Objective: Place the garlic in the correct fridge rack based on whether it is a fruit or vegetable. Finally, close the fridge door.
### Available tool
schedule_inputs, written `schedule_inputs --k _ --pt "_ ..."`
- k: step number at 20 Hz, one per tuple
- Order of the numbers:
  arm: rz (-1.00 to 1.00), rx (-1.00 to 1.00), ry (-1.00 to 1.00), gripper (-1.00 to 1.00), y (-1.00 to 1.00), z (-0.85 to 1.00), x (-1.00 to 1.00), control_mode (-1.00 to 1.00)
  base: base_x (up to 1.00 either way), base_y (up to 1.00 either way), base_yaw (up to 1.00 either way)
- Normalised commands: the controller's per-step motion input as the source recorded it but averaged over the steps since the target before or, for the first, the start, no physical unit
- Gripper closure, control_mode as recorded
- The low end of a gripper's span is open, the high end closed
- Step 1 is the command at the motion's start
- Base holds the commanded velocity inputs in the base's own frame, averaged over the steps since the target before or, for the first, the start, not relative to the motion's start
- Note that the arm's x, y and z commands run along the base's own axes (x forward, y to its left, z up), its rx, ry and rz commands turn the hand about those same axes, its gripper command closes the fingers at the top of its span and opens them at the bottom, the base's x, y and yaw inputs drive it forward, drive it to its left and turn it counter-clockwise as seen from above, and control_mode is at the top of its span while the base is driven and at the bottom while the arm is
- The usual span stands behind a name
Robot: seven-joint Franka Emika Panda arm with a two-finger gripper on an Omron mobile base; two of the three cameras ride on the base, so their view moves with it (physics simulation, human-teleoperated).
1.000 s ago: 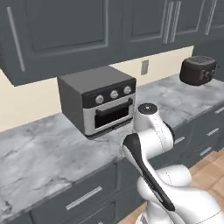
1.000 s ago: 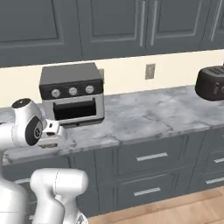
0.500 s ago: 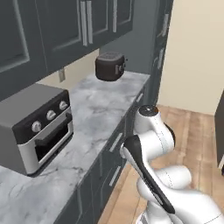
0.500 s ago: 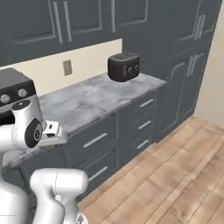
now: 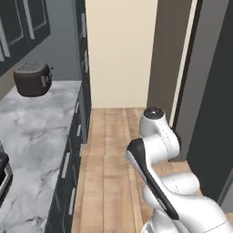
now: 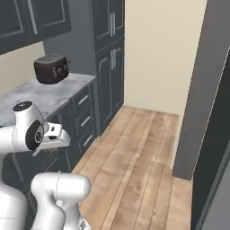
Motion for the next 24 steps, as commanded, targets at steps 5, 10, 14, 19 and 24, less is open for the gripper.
schedule_inputs --k 5,10,14,19,24 --pt "0.0 0.0 0.0 1.0 0.0 0.0 0.0 1.0 0.02 -0.92 -0.37" --pt "0.0 0.0 0.0 1.0 0.0 0.0 0.0 1.0 -0.09 -0.36 -0.31" --pt "0.0 0.0 0.0 1.0 0.0 0.0 0.0 1.0 0.02 -0.72 -0.18" --pt "0.0 0.0 0.0 1.0 0.0 0.0 0.0 1.0 0.0 -0.68 -0.25" --pt "0.0 0.0 0.0 1.0 0.0 0.0 0.0 1.0 0.02 -0.66 -0.21"
